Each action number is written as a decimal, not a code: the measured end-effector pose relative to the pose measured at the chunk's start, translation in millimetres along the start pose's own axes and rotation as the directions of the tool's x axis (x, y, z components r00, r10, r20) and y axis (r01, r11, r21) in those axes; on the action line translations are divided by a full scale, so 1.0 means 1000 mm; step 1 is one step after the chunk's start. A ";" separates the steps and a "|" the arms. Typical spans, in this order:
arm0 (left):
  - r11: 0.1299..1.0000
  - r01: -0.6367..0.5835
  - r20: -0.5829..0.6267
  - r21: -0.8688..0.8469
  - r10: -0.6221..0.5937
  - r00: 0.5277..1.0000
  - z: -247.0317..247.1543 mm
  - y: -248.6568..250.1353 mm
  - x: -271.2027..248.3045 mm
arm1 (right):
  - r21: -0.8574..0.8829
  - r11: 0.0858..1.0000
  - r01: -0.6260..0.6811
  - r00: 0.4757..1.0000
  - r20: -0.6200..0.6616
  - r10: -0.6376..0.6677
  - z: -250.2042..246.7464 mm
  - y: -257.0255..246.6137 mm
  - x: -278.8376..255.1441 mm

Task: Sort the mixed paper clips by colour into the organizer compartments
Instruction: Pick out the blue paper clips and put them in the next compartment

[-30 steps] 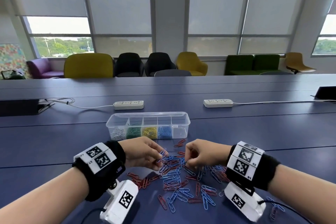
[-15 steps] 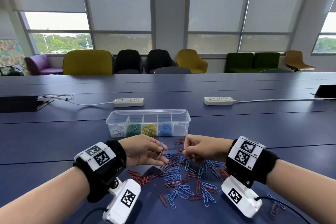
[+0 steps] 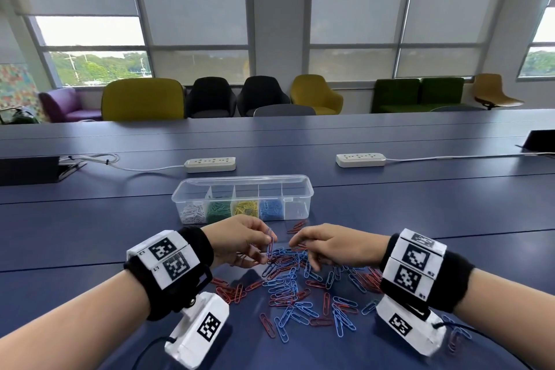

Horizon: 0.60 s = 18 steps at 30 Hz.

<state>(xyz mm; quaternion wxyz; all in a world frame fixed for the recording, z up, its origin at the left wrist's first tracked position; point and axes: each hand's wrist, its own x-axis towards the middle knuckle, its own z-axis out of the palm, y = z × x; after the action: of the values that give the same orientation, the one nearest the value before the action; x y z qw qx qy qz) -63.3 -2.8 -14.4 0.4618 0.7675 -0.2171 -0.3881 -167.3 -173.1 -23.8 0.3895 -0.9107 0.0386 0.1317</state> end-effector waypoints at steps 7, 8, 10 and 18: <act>0.992 -0.035 -0.020 0.125 0.038 0.999 0.003 0.000 0.001 | -0.144 0.989 0.029 0.989 -0.141 -0.049 -0.003 -0.003 0.001; 0.990 -0.036 -0.027 0.137 0.040 0.999 0.003 0.000 0.001 | -0.159 0.987 0.025 0.989 -0.141 -0.048 -0.004 -0.004 0.001; 0.986 -0.035 -0.040 0.161 0.042 0.998 0.004 -0.001 0.002 | -0.195 0.981 0.020 0.992 -0.116 -0.044 -0.004 -0.005 0.003; 0.992 -0.119 -0.044 0.035 0.120 0.992 0.007 0.000 0.006 | -0.063 0.996 0.060 0.998 -0.002 -0.060 0.001 -0.020 0.022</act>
<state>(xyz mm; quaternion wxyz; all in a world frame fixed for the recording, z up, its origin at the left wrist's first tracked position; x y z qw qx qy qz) -65.3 -10.7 -18.2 0.4768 0.7692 -0.2581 -0.3383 -143.4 -157.8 -16.8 0.3641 -0.9236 0.0080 0.1195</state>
